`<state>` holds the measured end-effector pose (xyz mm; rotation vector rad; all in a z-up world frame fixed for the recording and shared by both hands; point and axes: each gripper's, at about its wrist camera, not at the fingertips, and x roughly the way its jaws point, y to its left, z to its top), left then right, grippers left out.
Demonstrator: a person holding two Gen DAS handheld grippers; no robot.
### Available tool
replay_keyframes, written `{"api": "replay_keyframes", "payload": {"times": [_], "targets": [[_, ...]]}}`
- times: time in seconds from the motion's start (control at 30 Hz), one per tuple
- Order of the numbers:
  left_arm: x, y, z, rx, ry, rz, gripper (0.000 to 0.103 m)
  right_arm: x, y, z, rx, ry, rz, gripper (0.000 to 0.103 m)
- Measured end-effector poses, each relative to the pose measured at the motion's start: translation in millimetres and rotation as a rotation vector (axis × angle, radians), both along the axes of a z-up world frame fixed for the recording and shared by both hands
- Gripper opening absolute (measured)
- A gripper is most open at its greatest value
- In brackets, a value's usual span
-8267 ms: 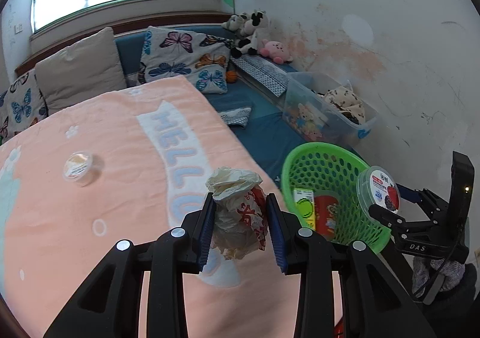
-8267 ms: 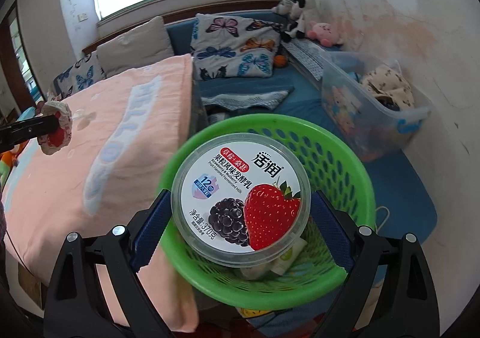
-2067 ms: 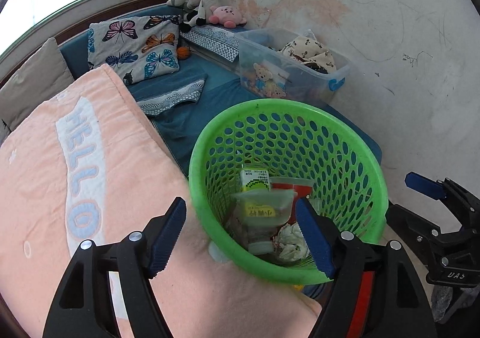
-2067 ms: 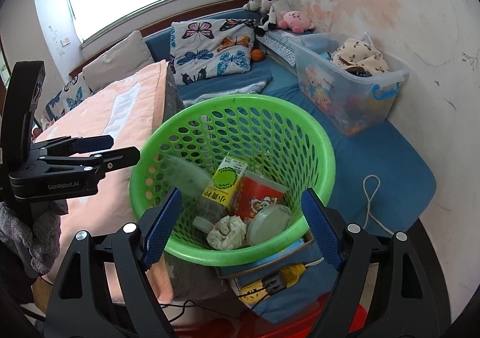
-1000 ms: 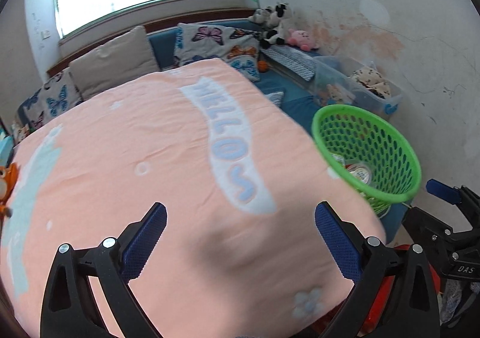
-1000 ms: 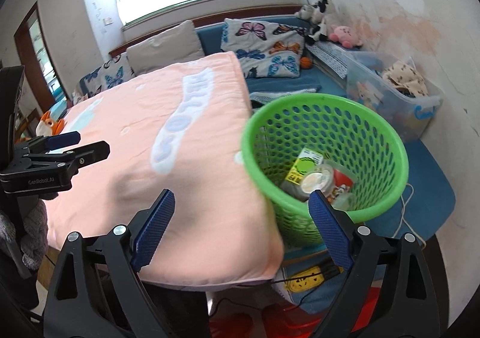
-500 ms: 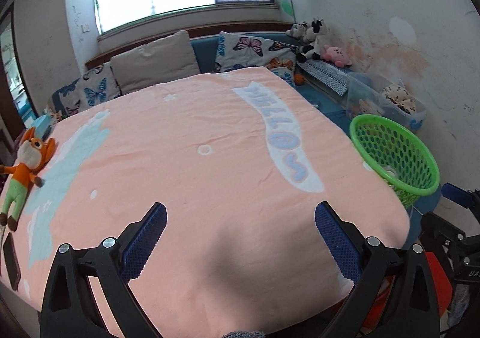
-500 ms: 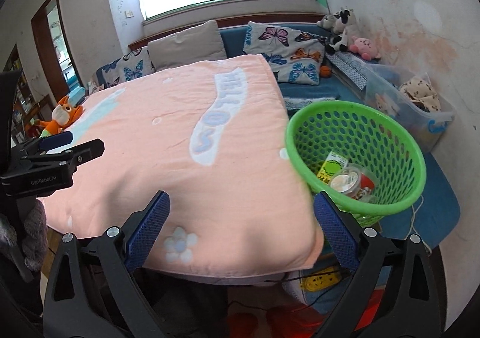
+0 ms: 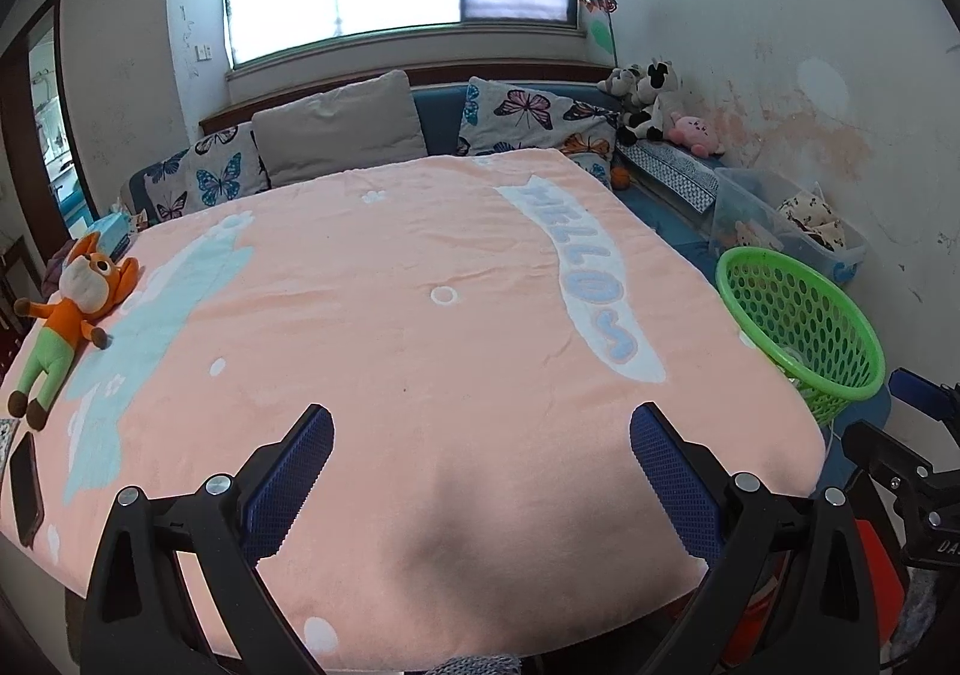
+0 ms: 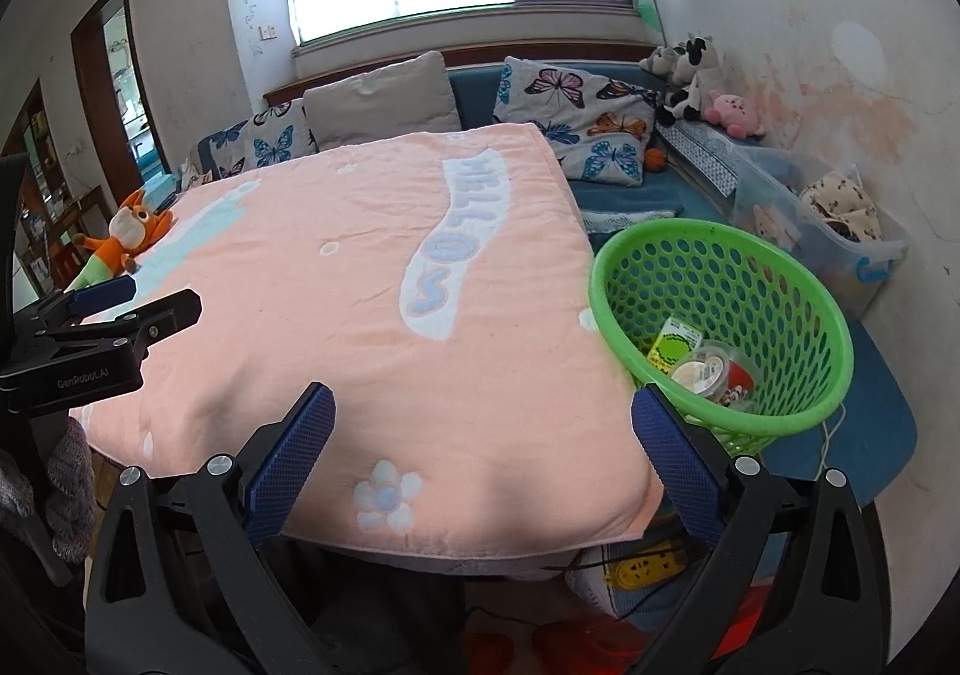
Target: Collect trash
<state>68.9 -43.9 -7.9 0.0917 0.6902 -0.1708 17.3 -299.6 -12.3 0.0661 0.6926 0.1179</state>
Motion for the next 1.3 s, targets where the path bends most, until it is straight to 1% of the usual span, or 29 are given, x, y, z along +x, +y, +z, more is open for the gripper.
{"api": "replay_keyframes", "payload": {"times": [0.47,0.8,1.3], "targets": [[-13,2,8,-0.006,-0.041,0.026,0.096,-8,4,5,0.005,-0.027,0.008,0.098],[-21,1,10,-0.010,-0.051,0.025,0.096,-15,5,8,0.013,-0.046,0.010,0.099],[-28,-2,13,-0.010,-0.058,0.019,0.096,-17,6,11,0.013,-0.050,0.013,0.098]]}}
